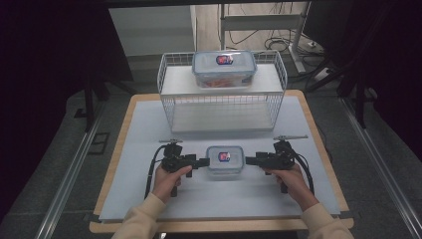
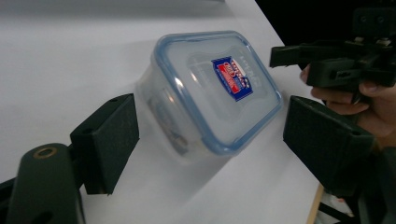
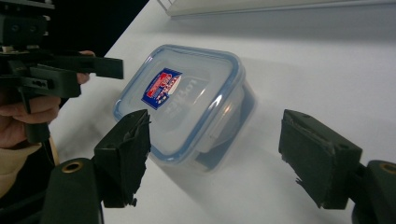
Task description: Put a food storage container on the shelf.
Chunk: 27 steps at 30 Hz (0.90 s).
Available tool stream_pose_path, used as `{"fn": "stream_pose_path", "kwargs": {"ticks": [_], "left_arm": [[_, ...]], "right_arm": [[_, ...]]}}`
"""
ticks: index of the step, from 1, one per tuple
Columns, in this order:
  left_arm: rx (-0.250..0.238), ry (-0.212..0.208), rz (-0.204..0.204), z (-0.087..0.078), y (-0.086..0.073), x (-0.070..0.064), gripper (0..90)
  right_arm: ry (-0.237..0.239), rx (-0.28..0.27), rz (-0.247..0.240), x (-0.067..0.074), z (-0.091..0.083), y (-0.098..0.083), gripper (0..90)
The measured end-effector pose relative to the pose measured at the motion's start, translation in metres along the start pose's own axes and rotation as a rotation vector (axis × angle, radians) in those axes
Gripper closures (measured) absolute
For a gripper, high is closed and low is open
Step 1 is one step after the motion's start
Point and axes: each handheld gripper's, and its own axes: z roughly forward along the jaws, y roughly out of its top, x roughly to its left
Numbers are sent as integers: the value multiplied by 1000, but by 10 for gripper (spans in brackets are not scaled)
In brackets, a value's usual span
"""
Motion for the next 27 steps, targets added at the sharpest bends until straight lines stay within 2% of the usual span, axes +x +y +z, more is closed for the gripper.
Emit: {"fn": "stream_pose_path", "kwargs": {"ticks": [2,4,7,12,15,21,24,27], "left_arm": [[3,-14,-32,7,3,1,186],[14,-10,-33,12,5,3,192],[30,-28,-59,20,5,7,209],[56,-32,-56,25,4,11,266],[69,-50,-65,27,2,12,284],[89,-54,-80,31,-1,16,343],[82,-62,-86,30,-2,15,361],[67,-64,-73,25,-5,12,420]], "right_arm": [[4,8,10,0,5,2,247],[6,19,15,0,12,4,245],[4,38,21,1,22,6,245],[8,73,57,-2,36,5,244],[21,84,68,-1,41,4,260],[53,95,92,-2,42,3,345],[66,92,114,-3,40,2,388],[75,74,114,-3,35,1,450]]}}
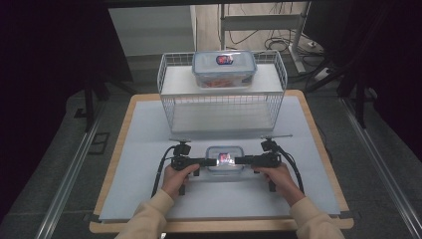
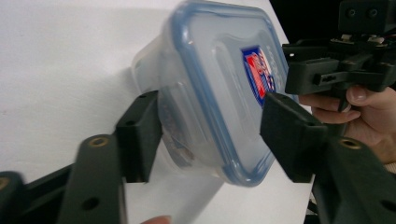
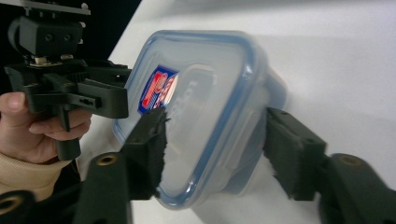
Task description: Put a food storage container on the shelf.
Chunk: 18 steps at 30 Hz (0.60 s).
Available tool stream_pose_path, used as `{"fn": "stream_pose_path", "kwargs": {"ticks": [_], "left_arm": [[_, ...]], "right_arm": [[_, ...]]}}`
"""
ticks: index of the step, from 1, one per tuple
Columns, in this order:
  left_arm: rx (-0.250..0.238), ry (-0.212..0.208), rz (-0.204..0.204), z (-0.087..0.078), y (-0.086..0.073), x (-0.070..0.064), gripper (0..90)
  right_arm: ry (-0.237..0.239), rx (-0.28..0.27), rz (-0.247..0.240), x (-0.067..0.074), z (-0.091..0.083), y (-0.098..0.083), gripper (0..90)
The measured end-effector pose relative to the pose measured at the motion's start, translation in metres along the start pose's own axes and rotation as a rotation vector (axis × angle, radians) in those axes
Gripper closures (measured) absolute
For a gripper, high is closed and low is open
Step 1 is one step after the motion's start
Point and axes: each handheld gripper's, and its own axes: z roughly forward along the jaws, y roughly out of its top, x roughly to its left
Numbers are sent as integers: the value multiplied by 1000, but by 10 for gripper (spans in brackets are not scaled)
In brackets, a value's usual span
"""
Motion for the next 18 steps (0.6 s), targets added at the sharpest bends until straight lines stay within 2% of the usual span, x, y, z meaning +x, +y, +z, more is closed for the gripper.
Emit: {"fn": "stream_pose_path", "kwargs": {"ticks": [4,9,18], "left_arm": [[-20,15,43,-6,-8,-9,477],[-38,17,86,-11,-17,-13,511],[-60,26,102,-10,-19,-16,510]], "right_arm": [[20,-15,-20,4,-7,-6,506],[21,-32,-65,10,-11,-11,513],[-1,-47,-98,14,-13,-15,512]]}}
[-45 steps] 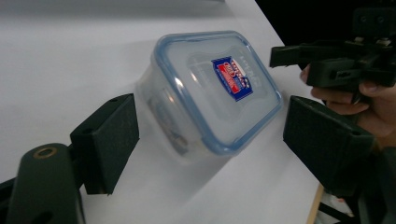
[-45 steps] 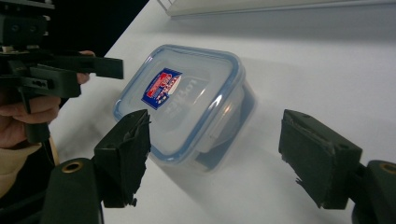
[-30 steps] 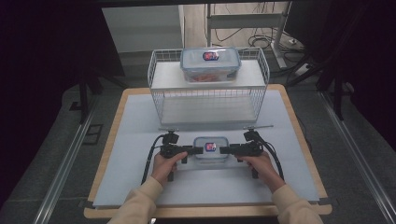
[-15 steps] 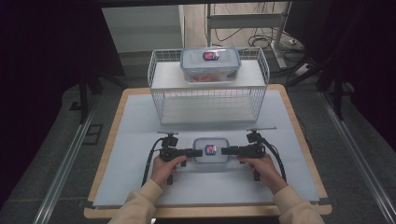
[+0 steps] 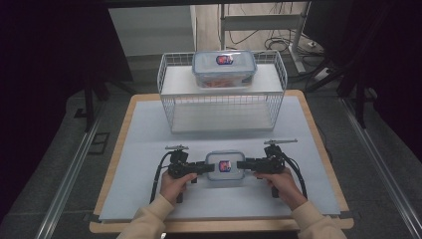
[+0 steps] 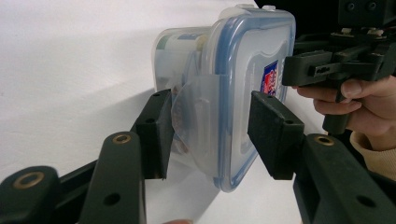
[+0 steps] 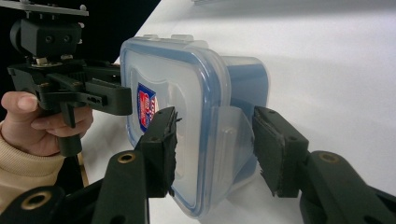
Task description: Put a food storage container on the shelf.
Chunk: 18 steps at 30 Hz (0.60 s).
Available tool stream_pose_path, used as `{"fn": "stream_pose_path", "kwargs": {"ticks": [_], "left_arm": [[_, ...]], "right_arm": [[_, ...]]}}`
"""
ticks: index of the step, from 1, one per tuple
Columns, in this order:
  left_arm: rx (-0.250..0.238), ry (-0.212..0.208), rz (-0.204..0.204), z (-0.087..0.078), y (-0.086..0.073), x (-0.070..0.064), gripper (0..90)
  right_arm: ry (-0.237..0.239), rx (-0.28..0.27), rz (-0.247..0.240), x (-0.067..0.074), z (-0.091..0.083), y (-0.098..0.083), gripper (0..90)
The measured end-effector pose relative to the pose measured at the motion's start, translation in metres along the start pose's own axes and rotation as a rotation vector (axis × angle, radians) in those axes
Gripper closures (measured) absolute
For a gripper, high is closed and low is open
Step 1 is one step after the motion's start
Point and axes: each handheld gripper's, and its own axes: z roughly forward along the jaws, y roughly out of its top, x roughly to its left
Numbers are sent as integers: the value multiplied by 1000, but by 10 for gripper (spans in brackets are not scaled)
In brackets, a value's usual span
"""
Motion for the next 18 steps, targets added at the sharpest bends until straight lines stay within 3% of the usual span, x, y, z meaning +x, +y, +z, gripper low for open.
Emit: {"fn": "stream_pose_path", "kwargs": {"ticks": [18], "left_arm": [[-41,1,43,-4,8,-12,509]], "right_arm": [[-10,-45,-49,9,-10,7,512]]}}
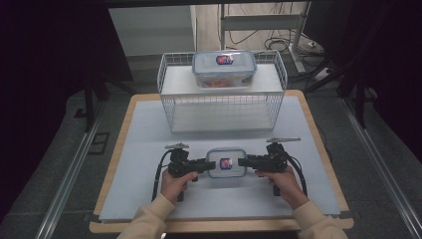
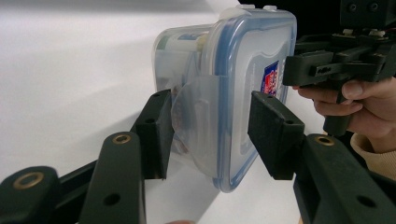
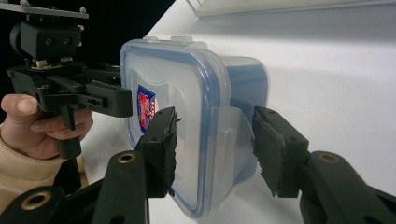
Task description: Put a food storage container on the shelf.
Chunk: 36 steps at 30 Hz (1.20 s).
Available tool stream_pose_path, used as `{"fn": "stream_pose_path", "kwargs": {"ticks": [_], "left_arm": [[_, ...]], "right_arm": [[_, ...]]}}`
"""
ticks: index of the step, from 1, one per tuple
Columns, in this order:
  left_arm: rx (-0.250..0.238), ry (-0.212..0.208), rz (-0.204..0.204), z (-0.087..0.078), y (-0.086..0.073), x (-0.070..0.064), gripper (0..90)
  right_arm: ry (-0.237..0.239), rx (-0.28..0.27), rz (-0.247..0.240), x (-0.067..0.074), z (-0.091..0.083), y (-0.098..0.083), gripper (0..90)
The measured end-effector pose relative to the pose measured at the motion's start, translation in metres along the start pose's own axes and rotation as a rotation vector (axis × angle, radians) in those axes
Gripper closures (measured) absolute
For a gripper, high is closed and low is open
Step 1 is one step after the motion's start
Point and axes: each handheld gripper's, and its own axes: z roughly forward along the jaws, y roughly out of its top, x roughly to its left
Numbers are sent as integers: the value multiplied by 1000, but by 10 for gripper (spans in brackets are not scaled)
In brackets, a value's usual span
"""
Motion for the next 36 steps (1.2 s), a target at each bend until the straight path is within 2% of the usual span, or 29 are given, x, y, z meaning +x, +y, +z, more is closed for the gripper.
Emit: {"fn": "stream_pose_path", "kwargs": {"ticks": [8,13,19,25,36], "left_arm": [[-11,-3,28,-2,6,-5,509],[-31,-19,34,-6,13,-6,509],[-27,-13,44,-6,22,-6,508],[-51,-11,60,-12,37,-13,508],[-76,-3,114,-23,66,-26,506]], "right_arm": [[2,-22,-16,3,-7,5,515],[8,-43,-35,7,-11,13,523],[7,-52,-30,7,-11,19,523],[4,-75,-47,12,-17,31,522],[-2,-112,-86,25,-28,59,521]]}}
